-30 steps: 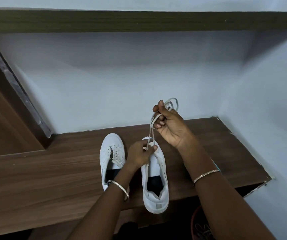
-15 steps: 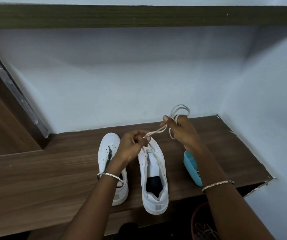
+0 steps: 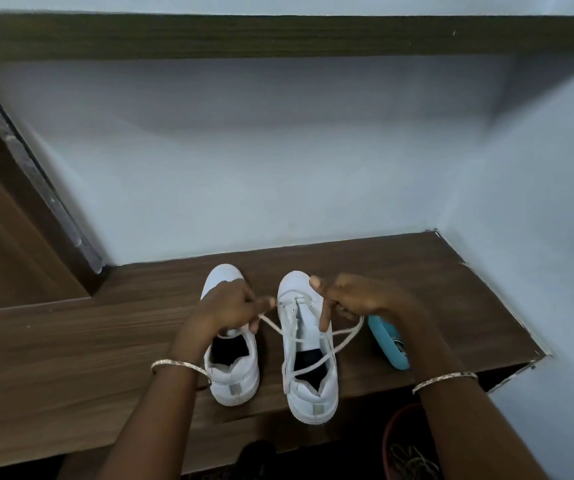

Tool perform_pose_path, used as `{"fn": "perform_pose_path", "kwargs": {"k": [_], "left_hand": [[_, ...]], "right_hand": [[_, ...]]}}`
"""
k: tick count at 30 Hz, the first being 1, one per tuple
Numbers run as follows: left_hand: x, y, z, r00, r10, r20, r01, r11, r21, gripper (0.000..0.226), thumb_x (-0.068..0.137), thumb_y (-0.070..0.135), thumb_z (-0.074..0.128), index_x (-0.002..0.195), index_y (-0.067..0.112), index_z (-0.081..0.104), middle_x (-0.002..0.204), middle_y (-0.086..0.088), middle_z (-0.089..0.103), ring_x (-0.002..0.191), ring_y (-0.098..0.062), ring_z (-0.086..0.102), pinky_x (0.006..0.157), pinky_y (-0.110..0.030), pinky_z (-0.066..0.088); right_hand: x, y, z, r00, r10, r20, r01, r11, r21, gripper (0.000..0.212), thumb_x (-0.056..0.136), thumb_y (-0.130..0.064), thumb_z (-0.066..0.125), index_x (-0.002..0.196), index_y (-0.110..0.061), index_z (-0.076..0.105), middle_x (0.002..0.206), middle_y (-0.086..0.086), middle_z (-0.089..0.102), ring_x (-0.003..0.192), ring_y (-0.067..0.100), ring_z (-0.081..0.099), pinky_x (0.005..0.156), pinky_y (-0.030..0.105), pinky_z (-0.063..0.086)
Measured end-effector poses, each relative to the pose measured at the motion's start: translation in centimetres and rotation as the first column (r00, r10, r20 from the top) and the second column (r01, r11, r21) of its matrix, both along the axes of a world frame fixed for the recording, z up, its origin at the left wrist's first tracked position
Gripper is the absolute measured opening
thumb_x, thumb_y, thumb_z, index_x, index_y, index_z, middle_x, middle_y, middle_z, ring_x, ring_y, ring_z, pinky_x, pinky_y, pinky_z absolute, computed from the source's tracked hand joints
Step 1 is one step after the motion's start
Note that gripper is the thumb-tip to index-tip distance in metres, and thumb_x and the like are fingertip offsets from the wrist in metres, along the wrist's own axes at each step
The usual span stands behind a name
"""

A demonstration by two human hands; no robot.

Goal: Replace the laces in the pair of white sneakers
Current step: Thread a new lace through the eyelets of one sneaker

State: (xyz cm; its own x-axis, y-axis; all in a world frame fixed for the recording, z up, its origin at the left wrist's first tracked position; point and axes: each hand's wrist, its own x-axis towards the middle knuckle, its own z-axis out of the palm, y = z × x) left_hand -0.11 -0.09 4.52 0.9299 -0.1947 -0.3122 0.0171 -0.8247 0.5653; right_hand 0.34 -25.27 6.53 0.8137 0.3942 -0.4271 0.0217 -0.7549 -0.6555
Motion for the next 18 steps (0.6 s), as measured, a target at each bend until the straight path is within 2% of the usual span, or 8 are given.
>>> {"fn": "perform_pose_path", "kwargs": {"k": [3, 5, 7, 10, 12, 14, 16, 18], "left_hand": [[0.0, -0.7, -1.0, 0.985, -0.117, 0.127, 0.072, 0.947, 0.313, 0.042, 0.090, 0.051, 0.061, 0.061, 0.021, 0.062, 0.060, 0.007, 0.062, 0.068, -0.013, 0.059, 0.061, -0.026, 0.040], [0.0, -1.9, -1.9, 0.968, -0.107, 0.229, 0.036, 0.955, 0.294, 0.030, 0.088, 0.048, 0.063, 0.080, 0.019, 0.066, 0.082, 0.000, 0.067, 0.083, -0.020, 0.064, 0.067, -0.030, 0.047], [-0.1, -3.1, -2.8, 0.950, -0.060, 0.306, -0.014, 0.972, 0.235, 0.030, 0.090, 0.047, 0.061, 0.088, 0.018, 0.068, 0.088, -0.002, 0.069, 0.087, -0.022, 0.065, 0.073, -0.035, 0.053], [-0.1, -4.4, -4.3, 0.933, 0.029, 0.359, -0.087, 0.985, 0.146, 0.028, 0.092, 0.041, 0.061, 0.095, 0.015, 0.069, 0.094, -0.004, 0.070, 0.091, -0.024, 0.066, 0.075, -0.035, 0.052], [0.0, -5.0, -5.2, 0.945, 0.104, 0.311, -0.131, 0.989, 0.067, 0.029, 0.092, 0.038, 0.061, 0.101, 0.012, 0.067, 0.100, -0.006, 0.069, 0.097, -0.027, 0.064, 0.078, -0.036, 0.050], [0.1, -5.5, -6.0, 0.956, 0.136, 0.258, -0.150, 0.988, 0.034, 0.031, 0.093, 0.035, 0.060, 0.111, 0.010, 0.062, 0.109, -0.007, 0.067, 0.104, -0.029, 0.061, 0.083, -0.037, 0.047], [0.3, -5.7, -6.7, 0.959, 0.153, 0.238, -0.157, 0.988, -0.001, 0.032, 0.094, 0.030, 0.058, 0.120, 0.010, 0.058, 0.118, -0.008, 0.064, 0.110, -0.028, 0.059, 0.084, -0.035, 0.043], [0.5, -5.7, -7.2, 0.953, 0.188, 0.239, -0.183, 0.982, -0.043, 0.029, 0.094, 0.024, 0.056, 0.119, 0.011, 0.059, 0.120, -0.008, 0.063, 0.111, -0.027, 0.058, 0.083, -0.034, 0.042]], "right_hand": [[1.0, 1.3, -3.8, 0.968, -0.161, 0.193, 0.194, 0.967, -0.165, 0.073, 0.100, -0.064, 0.027, 0.078, -0.015, 0.077, 0.062, 0.000, 0.061, 0.066, 0.015, 0.061, 0.073, 0.032, 0.048], [1.8, 2.5, -5.5, 0.913, -0.264, 0.312, 0.326, 0.930, -0.168, 0.047, 0.100, -0.053, 0.044, 0.089, -0.013, 0.065, 0.080, -0.001, 0.065, 0.081, 0.020, 0.060, 0.073, 0.032, 0.044], [2.1, 3.8, -6.0, 0.865, -0.359, 0.350, 0.414, 0.905, -0.097, 0.021, 0.096, -0.037, 0.059, 0.101, -0.016, 0.059, 0.101, 0.003, 0.066, 0.093, 0.021, 0.058, 0.074, 0.030, 0.039], [2.7, 4.8, -6.6, 0.884, -0.311, 0.349, 0.350, 0.935, -0.052, 0.035, 0.088, -0.026, 0.071, 0.121, -0.021, 0.061, 0.123, 0.003, 0.064, 0.110, 0.022, 0.060, 0.082, 0.027, 0.041], [2.8, 5.3, -6.8, 0.888, -0.273, 0.371, 0.311, 0.949, -0.045, 0.026, 0.085, -0.023, 0.074, 0.111, -0.022, 0.068, 0.121, 0.001, 0.066, 0.106, 0.020, 0.062, 0.084, 0.027, 0.045], [2.9, 5.5, -7.0, 0.869, -0.267, 0.416, 0.316, 0.948, -0.052, 0.007, 0.084, -0.022, 0.075, 0.088, -0.023, 0.069, 0.104, -0.002, 0.070, 0.088, 0.015, 0.061, 0.070, 0.026, 0.043], [2.8, 5.3, -7.1, 0.842, -0.278, 0.462, 0.346, 0.936, -0.069, 0.010, 0.084, -0.023, 0.074, 0.078, -0.024, 0.067, 0.081, -0.010, 0.063, 0.076, 0.012, 0.056, 0.058, 0.024, 0.036], [2.6, 4.7, -7.5, 0.786, -0.372, 0.493, 0.412, 0.911, 0.029, 0.009, 0.086, -0.020, 0.069, 0.079, -0.025, 0.065, 0.070, -0.012, 0.058, 0.068, 0.011, 0.056, 0.057, 0.026, 0.037]]}}
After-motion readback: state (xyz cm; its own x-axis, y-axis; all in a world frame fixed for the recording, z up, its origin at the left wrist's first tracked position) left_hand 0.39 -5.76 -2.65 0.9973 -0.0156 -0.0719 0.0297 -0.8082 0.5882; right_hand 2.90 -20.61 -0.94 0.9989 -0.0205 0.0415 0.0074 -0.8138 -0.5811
